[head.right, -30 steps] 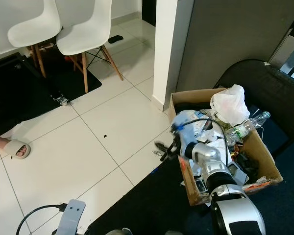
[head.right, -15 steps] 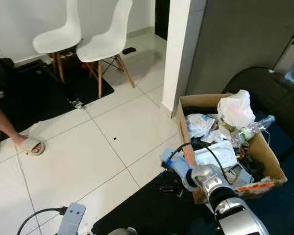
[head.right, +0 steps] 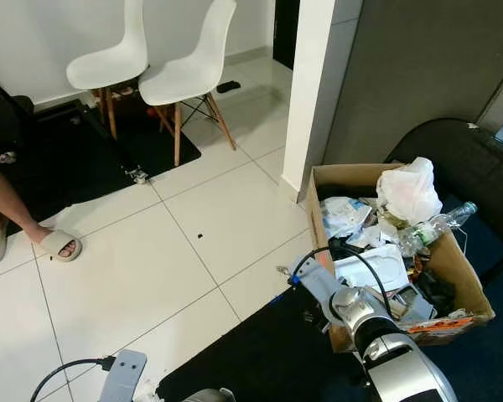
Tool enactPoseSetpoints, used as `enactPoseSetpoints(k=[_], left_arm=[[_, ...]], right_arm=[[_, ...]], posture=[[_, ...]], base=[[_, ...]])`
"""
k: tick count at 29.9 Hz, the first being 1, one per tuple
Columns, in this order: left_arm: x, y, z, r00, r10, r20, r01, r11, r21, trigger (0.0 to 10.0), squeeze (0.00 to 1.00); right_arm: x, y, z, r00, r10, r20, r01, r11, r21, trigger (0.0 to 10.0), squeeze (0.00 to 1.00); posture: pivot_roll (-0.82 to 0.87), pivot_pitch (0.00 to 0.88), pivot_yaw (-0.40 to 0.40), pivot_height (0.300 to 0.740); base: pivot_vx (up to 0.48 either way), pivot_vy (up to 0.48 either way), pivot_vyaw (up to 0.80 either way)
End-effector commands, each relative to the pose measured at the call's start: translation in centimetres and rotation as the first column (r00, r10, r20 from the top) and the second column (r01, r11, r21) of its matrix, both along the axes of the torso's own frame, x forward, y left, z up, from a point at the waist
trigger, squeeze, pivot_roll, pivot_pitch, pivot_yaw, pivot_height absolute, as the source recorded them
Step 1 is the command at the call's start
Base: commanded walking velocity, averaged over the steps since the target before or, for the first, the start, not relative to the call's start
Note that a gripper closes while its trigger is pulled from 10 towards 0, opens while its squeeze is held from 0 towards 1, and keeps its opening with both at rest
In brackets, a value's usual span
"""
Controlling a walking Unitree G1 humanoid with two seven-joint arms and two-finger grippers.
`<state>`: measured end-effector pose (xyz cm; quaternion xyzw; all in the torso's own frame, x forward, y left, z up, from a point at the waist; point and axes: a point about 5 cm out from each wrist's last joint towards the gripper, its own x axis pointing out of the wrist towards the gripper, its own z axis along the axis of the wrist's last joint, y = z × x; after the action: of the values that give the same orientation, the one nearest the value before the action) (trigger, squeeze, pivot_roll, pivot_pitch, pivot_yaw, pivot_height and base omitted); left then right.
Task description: Picking trash to rubbish bin
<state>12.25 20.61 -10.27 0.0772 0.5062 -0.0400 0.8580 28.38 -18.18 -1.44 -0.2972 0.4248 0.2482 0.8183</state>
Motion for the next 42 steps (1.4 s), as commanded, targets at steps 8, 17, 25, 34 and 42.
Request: enactPoseSetpoints(k=[8, 17, 25, 34, 42], left_arm=[[-0.3, -0.3, -0.2, 1.0, -0.013, -0.018, 0.013, 1.0, -0.004, 10.0, 0.0], [-0.5, -0.5, -0.3, 1.0, -0.013, -0.022, 0.012, 1.0, -0.007, 10.0, 0.0], [-1.1, -0.9, -0.5, 0.999, -0.013, -0.035, 0.012, 1.0, -0.018, 10.0, 0.0], [-2.6, -1.3, -0.9, 0.998, -0.008, -0.059, 0.007, 1.0, -0.026, 10.0, 0.0], [-5.1, -0.5, -1.2, 0.994, 0.055, -0.093, -0.056, 0.998, -0.01, 10.0, 0.0]], right_arm=[[-1.5, 0.4, -1.5, 0.995, 0.012, -0.097, -0.019, 0.997, -0.07, 10.0, 0.0], [-0.6, 4.7, -0.1, 0.996, 0.084, -0.034, -0.066, 0.931, 0.359, 10.0, 0.0], [-3.5, 4.4, -2.8, 0.969, 0.138, -0.205, -0.099, 0.977, 0.189, 10.0, 0.0], [-3.0, 3.0, -2.9, 0.987, -0.059, -0.153, 0.076, 0.991, 0.112, 10.0, 0.0], [-0.7, 1.0, -1.3, 0.933, -0.342, 0.111, 0.337, 0.939, 0.062, 10.0, 0.0]], posture=[[0.12, 0.028, -0.033, 0.74], [0.12, 0.034, -0.041, 0.74], [0.12, 0.076, -0.051, 0.74], [0.15, 0.127, -0.075, 0.74], [0.19, 0.176, -0.107, 0.74]], base=[[0.0, 0.0, 0.0], [0.0, 0.0, 0.0], [0.0, 0.0, 0.0], [0.0, 0.0, 0.0], [0.0, 0.0, 0.0]])
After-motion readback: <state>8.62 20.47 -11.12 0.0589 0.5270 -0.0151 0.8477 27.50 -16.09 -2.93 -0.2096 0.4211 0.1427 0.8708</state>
